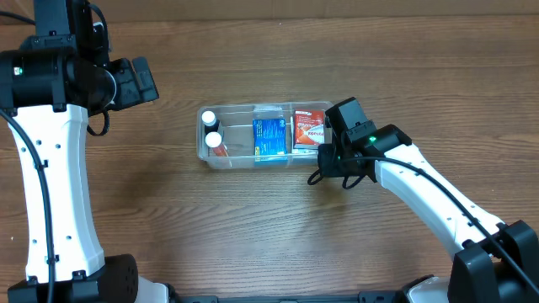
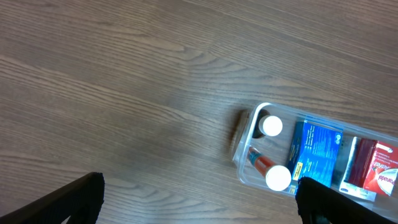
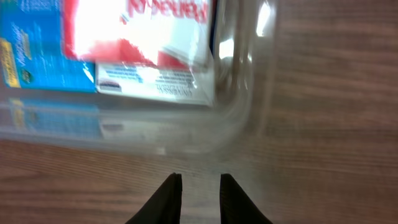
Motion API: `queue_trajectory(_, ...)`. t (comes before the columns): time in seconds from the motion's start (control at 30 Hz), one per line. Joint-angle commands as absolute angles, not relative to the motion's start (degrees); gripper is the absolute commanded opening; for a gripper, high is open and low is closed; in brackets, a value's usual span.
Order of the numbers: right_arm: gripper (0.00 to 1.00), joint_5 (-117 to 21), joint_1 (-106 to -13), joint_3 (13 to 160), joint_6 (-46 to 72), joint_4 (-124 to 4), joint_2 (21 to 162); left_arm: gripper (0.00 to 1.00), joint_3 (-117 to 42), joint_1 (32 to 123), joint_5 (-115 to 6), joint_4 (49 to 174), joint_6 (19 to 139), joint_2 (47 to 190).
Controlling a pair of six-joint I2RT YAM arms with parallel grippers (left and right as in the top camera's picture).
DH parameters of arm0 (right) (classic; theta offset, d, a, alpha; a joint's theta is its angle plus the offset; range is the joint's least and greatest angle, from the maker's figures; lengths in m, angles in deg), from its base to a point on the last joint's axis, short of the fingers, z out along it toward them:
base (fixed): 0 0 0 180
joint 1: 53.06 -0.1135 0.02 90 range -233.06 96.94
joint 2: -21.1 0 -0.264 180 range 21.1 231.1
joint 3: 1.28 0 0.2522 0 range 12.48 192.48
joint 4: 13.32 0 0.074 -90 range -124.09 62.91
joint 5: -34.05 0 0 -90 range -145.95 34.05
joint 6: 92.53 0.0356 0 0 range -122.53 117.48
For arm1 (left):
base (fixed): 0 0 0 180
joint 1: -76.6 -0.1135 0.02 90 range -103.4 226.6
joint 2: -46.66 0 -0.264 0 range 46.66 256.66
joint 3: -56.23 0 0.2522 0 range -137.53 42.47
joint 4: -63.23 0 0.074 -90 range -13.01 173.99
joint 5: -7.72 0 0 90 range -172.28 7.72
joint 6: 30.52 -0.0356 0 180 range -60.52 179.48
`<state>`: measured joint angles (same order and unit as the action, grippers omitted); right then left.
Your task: Pack container
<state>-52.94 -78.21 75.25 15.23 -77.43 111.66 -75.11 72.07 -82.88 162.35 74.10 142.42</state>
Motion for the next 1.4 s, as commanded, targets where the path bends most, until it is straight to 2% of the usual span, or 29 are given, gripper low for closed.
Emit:
queue_trajectory(0.0,0.23,-52.6,-78.2,75.3,15.1,-79.0,110.6,1.00,-74.9,72.1,-82.5,162.4,73.6,141.6)
queue_trajectory(0.13,0.25,-55.8,-78.0,78.5,15.1,-79.4,104.8,1.00,-74.9,72.1,-82.5,162.4,73.6,141.6)
queue_trajectory(0.17,0.29,-58.1,-77.9,79.8,15.1,-79.2,103.4,1.00,-74.9,72.1,-82.5,162.4,73.6,141.6)
queue_trajectory(0.2,0.41,-61.6,-77.7,81.5,15.0,-78.6,101.6,1.00,-74.9,72.1,-82.5,162.4,73.6,141.6)
queue_trajectory(0.23,0.68,-64.5,-77.3,82.7,14.9,-77.6,100.4,1.00,-74.9,72.1,-82.3,162.3,73.6,141.6)
queue_trajectory(0.27,0.88,-66.5,-76.9,83.7,13.5,-75.9,99.3,1.00,-74.9,72.1,-81.7,162.0,73.7,141.6)
queue_trajectory(0.3,0.99,-66.9,-76.3,84.5,10.8,-73.9,98.4,1.00,-74.9,72.1,-80.4,161.5,73.7,141.6)
queue_trajectory(0.43,1.00,-66.4,-73.4,86.1,5.4,-68.8,97.3,1.00,-74.9,72.5,-73.4,158.6,73.7,142.0)
queue_trajectory(0.57,1.00,-65.7,-68.6,86.1,6.6,-67.8,97.6,1.00,-74.9,75.2,-73.5,157.5,73.6,142.9)
queue_trajectory(0.73,1.00,-56.8,-61.6,86.1,6.6,-67.5,97.6,1.00,-74.9,79.4,-78.5,158.3,73.1,145.3)
queue_trajectory(1.0,1.00,-52.8,-59.1,86.3,6.6,-67.2,97.4,1.00,-74.9,79.8,-78.8,159.3,73.2,146.9)
queue_trajectory(1.23,1.00,-52.9,-56.3,86.9,9.9,-76.5,95.2,1.00,-74.9,79.7,-79.3,163.7,73.8,146.5)
queue_trajectory(1.37,1.00,-54.0,-56.3,86.9,9.9,-80.2,89.1,1.00,-74.9,81.0,-82.6,165.6,73.6,142.8)
